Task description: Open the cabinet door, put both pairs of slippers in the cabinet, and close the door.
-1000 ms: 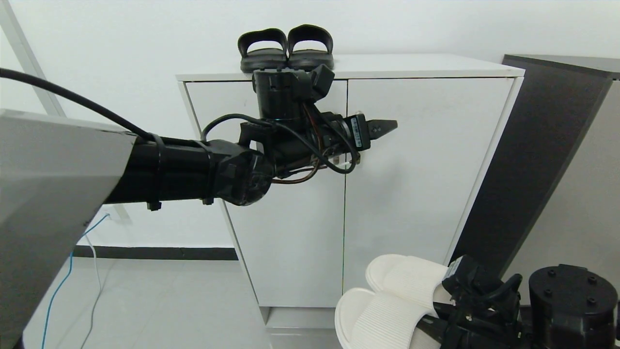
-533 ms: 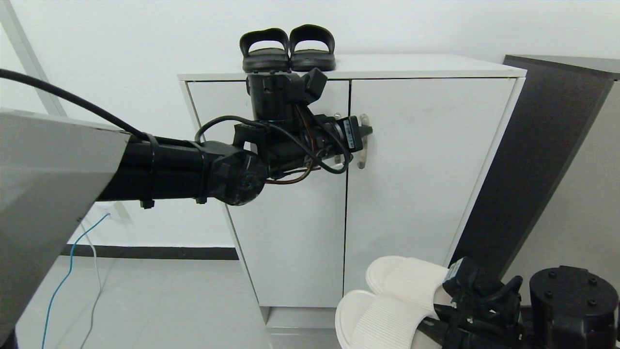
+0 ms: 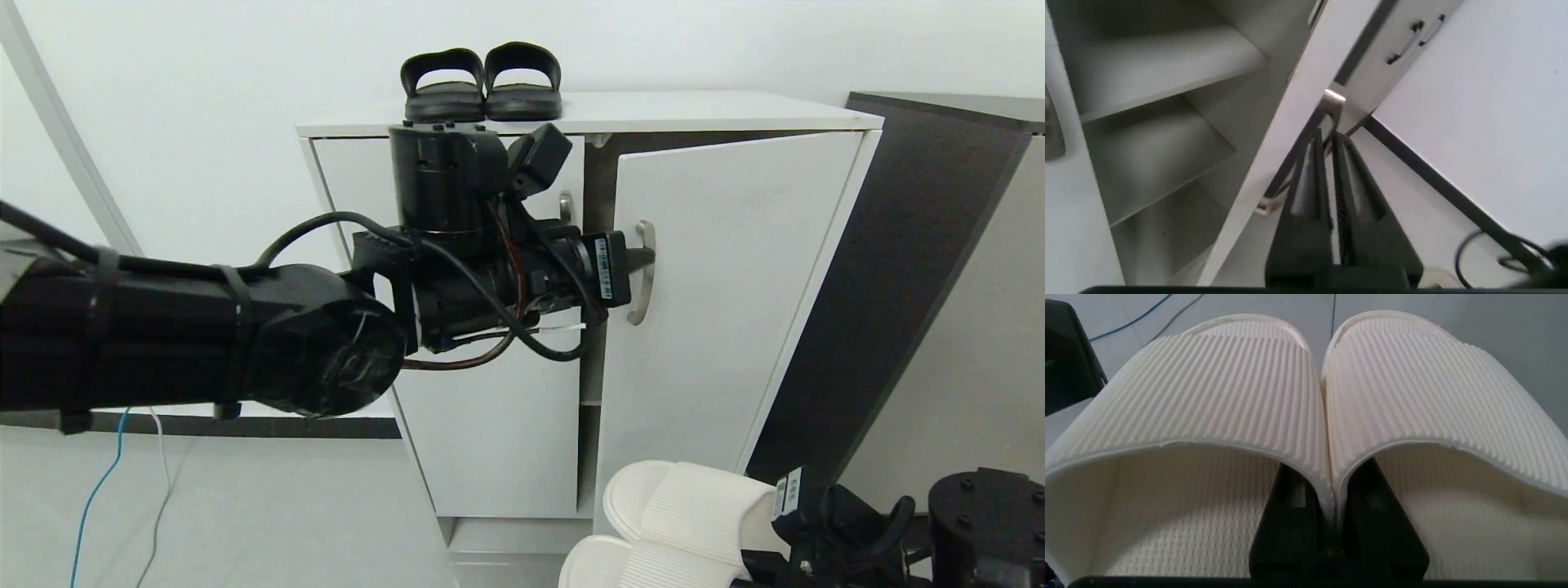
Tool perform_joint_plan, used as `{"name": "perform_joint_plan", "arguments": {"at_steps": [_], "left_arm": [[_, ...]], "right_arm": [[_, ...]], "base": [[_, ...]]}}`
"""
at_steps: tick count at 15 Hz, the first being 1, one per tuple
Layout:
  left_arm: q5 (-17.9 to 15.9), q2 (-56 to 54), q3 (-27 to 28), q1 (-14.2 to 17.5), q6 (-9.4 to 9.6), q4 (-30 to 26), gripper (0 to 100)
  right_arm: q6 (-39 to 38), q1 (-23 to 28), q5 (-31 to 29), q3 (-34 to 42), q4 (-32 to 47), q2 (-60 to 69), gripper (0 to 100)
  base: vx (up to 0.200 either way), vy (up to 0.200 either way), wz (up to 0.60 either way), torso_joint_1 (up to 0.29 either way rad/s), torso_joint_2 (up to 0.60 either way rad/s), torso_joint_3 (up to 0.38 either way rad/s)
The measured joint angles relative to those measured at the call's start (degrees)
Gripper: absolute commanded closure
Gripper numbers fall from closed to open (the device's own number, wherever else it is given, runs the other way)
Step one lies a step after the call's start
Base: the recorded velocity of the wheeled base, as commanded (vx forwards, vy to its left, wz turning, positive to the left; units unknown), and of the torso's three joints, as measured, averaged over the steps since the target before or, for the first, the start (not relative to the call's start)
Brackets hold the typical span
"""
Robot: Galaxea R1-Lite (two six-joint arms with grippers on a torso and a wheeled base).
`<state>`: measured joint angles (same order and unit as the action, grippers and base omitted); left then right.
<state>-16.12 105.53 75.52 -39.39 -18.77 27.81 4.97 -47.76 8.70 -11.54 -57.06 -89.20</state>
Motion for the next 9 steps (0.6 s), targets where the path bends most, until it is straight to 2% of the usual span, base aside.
{"name": "perform_joint_plan", "arguments": {"at_steps": [5,7,9], "left_arm": [[-0.11,-6.42,-10.67,0.06,-0.20,5.28,100],[-0.60,-7.27,-11.24,1.90,-0.93,5.47,100],[-1.84,-6.64,-9.79,3.73,-2.55,5.45,100]], "right_arm": [[0.09,-0.05,-0.44,-0.02,-0.06,0.33,100],[0.09,-0.05,-0.56,-0.05,-0.05,0.33,100],[0.11,-0.02,-0.56,-0.06,-0.05,0.30,100]], "base": [[0.000,0.000,0.00,0.000,0.00,0.000],[0.000,0.000,0.00,0.000,0.00,0.000],[0.000,0.000,0.00,0.000,0.00,0.000]]}}
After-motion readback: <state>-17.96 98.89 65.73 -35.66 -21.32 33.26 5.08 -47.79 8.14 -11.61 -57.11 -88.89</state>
